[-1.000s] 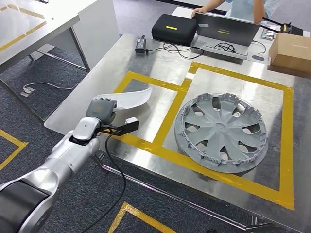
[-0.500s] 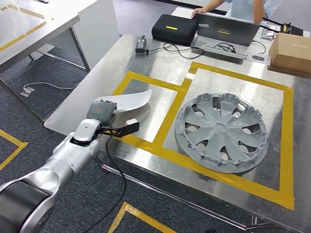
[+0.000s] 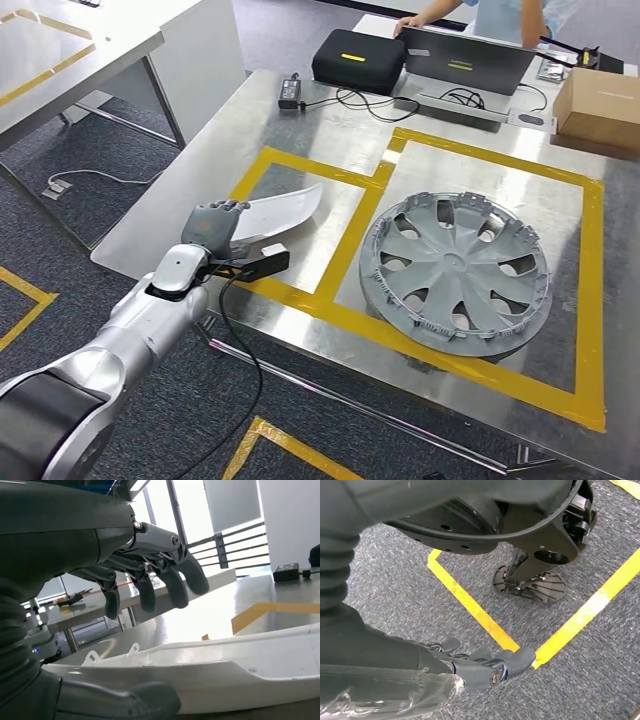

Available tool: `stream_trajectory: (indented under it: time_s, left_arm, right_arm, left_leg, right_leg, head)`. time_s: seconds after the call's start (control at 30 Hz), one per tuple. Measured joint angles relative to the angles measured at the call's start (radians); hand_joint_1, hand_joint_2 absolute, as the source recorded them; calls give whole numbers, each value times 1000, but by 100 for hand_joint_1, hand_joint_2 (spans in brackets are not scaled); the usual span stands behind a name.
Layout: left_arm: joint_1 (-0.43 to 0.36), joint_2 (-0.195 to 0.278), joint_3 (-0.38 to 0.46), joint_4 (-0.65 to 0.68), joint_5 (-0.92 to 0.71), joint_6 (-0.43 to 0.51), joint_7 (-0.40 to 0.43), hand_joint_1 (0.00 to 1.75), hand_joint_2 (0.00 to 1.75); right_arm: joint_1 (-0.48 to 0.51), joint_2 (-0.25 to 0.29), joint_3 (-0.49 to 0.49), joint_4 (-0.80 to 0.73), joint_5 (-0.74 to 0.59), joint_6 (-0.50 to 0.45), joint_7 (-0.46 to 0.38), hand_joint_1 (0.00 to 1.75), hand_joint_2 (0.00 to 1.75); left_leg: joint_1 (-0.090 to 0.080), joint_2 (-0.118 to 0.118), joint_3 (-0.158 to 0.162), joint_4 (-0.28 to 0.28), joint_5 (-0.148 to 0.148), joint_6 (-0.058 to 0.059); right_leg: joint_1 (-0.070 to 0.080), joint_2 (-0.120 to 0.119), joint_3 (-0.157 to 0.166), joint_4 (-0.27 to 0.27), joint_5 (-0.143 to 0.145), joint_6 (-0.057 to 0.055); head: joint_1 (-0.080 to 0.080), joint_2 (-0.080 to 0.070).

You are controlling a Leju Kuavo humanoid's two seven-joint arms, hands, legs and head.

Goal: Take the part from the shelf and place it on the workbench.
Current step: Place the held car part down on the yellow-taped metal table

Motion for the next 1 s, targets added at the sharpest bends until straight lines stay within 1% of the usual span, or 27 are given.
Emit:
stream_trajectory:
  time_s: [0.27, 0.37, 0.53, 0.6, 0.67, 0.7, 0.73, 0.8, 0.83, 0.87, 0.9, 0.93, 0.97, 1.0]
  left_arm:
    - [0, -5, 14, 0, 8, 30, -19, 0, 0]
    - [3, -5, 21, -4, 23, 55, -42, 0, 0]
    - [17, -5, 35, -28, 54, 98, -83, 0, 0]
    - [27, -5, 44, -49, 76, 121, -106, 0, 0]
    - [39, -6, 52, -81, 103, 145, -134, 0, 0]
    - [44, -7, 56, -97, 115, 154, -146, 0, 0]
    - [49, -8, 59, -112, 124, 159, -154, 0, 0]
    - [64, -8, 65, -136, 138, 164, -166, 0, 0]
    - [76, -8, 68, -148, 149, 168, -176, 0, 0]
    - [92, -8, 70, -166, 167, 173, -191, 0, 0]
    - [110, -8, 71, -192, 189, 177, -207, 0, 0]
    - [131, -8, 72, -221, 212, 180, -220, 0, 0]
    - [153, -8, 73, -252, 233, 182, -231, 0, 0]
    - [173, -7, 75, -281, 252, 185, -240, 0, 0]
  right_arm:
    - [1, 0, -3, 0, 5, -1, 0, 0, 0]
    - [2, 0, -8, 0, 7, -1, -1, 0, 0]
    - [5, 0, -15, 0, 10, -2, -3, 0, 0]
    - [6, 0, -17, 0, 10, -2, -3, 0, 0]
    - [8, 0, -18, 0, 9, -2, -4, 0, 0]
    - [9, 0, -19, -1, 8, -3, -5, 0, 0]
    - [9, 0, -21, -1, 7, -3, -5, 0, 0]
    - [10, 0, -24, -1, 6, -3, -6, 0, 0]
    - [12, 0, -25, -1, 5, -3, -6, 0, 0]
    - [13, 0, -27, -1, 4, -4, -5, 0, 0]
    - [15, 0, -30, -1, 3, -5, 1, 0, 0]
    - [16, 0, -33, -1, 3, -6, 11, 0, 0]
    - [17, 0, -37, -1, 2, -8, 21, 0, 0]
    - [19, 4, -40, 0, 3, -10, 32, 0, 0]
  left_leg:
    - [0, 0, 0, 0, 0, 0]
    - [-1, 0, 0, 2, -2, 2]
    - [-4, 0, -1, 6, -6, 9]
    - [-6, 0, -1, 5, -7, 14]
    - [-1, 1, 7, -9, -2, 21]
    - [4, 3, 12, -16, 2, 24]
    - [8, 4, 17, -22, 5, 26]
    - [12, 6, 19, -22, 7, 27]
    - [14, 7, 19, -22, 6, 26]
    - [17, 7, 19, -21, 5, 24]
    - [21, 7, 19, -18, 2, 20]
    - [26, 7, 20, -15, -2, 14]
    - [31, 7, 20, -9, -7, 6]
    - [34, 6, 17, -2, -12, -3]
  right_leg:
    - [0, 0, 0, 0, 0, 0]
    - [-1, 0, 1, -1, 1, 1]
    - [-4, 0, 2, -2, -1, 5]
    - [-6, 0, 3, -5, -1, 9]
    - [-4, -2, 2, -2, -7, 16]
    - [-3, -4, -7, 16, -19, 20]
    - [-3, -7, -27, 57, -42, 24]
    - [-8, -12, -94, 188, -100, 33]
    - [-12, -14, -127, 247, -117, 39]
    - [-16, -16, -145, 273, -114, 45]
    - [-21, -17, -145, 259, -89, 51]
    - [-27, -19, -123, 206, -49, 58]
    - [-32, -22, -92, 135, -13, 68]
    - [-35, -21, -61, 75, 14, 74]
  head:
    - [0, 0]
    - [0, 0]
    - [0, 0]
    - [0, 0]
    - [0, 0]
    - [2, 0]
    - [3, 0]
    - [6, 0]
    - [6, 0]
    - [6, 0]
    - [6, 0]
    - [6, 0]
    - [6, 0]
    - [10, 0]
